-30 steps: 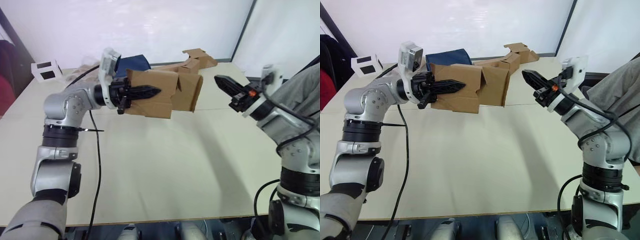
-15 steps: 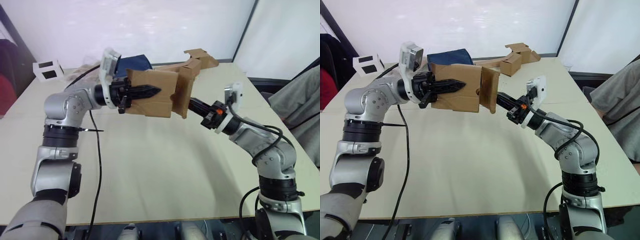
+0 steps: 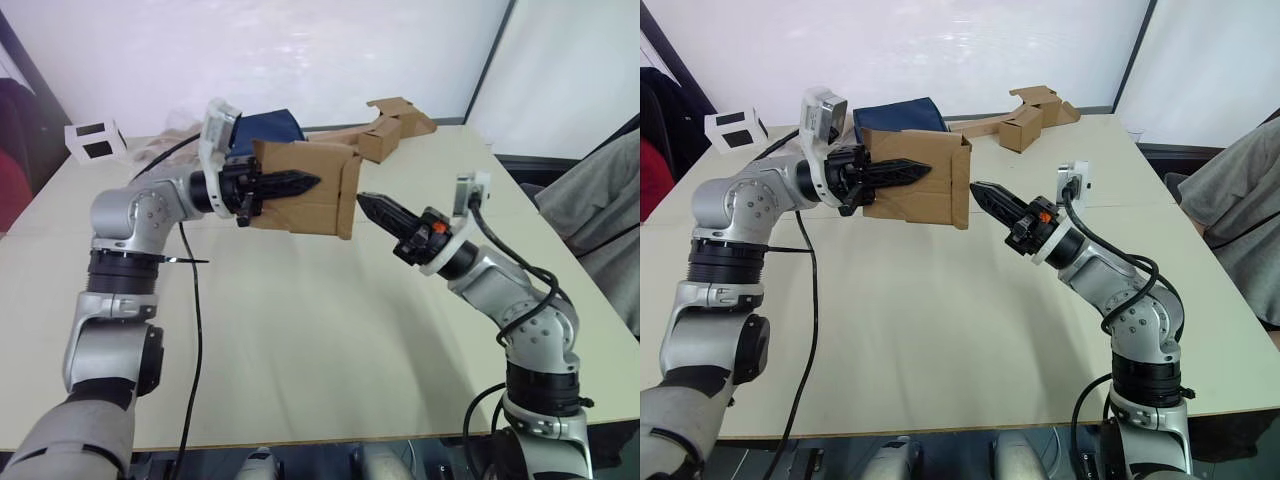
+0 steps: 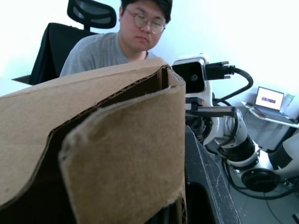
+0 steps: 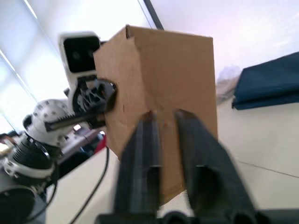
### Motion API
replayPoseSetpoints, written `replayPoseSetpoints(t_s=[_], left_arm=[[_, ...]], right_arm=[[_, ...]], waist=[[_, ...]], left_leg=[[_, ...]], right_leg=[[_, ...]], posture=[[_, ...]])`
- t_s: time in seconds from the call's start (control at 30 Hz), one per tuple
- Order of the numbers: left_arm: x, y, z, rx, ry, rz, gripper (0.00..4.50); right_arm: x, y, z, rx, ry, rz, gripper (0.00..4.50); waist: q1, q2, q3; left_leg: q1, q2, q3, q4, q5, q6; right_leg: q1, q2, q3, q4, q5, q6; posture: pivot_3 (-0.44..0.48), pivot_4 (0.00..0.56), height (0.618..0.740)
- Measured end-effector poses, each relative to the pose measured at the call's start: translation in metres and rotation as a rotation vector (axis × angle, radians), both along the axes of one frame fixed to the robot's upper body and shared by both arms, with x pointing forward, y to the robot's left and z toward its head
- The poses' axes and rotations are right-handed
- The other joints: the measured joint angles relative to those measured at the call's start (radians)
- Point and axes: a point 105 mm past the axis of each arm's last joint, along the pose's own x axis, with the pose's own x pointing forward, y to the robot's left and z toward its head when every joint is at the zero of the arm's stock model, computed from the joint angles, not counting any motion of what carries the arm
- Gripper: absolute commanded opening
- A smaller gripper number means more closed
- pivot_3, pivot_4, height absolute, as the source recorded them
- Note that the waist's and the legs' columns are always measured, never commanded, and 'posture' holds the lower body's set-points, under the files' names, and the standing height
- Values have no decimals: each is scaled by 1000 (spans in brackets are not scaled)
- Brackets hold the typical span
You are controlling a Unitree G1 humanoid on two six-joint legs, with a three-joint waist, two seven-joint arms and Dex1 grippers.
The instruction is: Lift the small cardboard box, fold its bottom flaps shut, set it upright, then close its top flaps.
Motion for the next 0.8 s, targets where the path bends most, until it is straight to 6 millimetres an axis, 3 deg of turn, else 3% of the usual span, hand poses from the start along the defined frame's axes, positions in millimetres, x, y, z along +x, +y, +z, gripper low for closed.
replayPoseSetpoints(t_s=[0.3,0.4,0.53,0.8], left_arm=[[1,0,0,-1,1,8,0],[1,0,0,-1,1,10,0],[1,0,0,-2,2,11,0],[1,2,3,-14,2,18,0]], right_arm=[[-2,0,-2,286,109,31,1911],[-3,1,-10,300,143,31,1911],[-4,8,-18,310,177,45,942],[-6,13,-27,304,203,52,942]], waist=[[-1,0,0],[0,0,0],[-1,0,0],[-1,0,0]], left_leg=[[0,0,0,0,0,0],[0,0,0,0,0,0],[0,0,0,0,0,0],[0,0,0,0,0,0]], right_leg=[[-1,0,0,1,0,0],[-1,0,0,1,0,0],[-1,0,0,1,0,0],[-1,0,0,1,0,0]], posture=[[0,150,740],[0,150,740],[0,150,740],[0,150,740]])
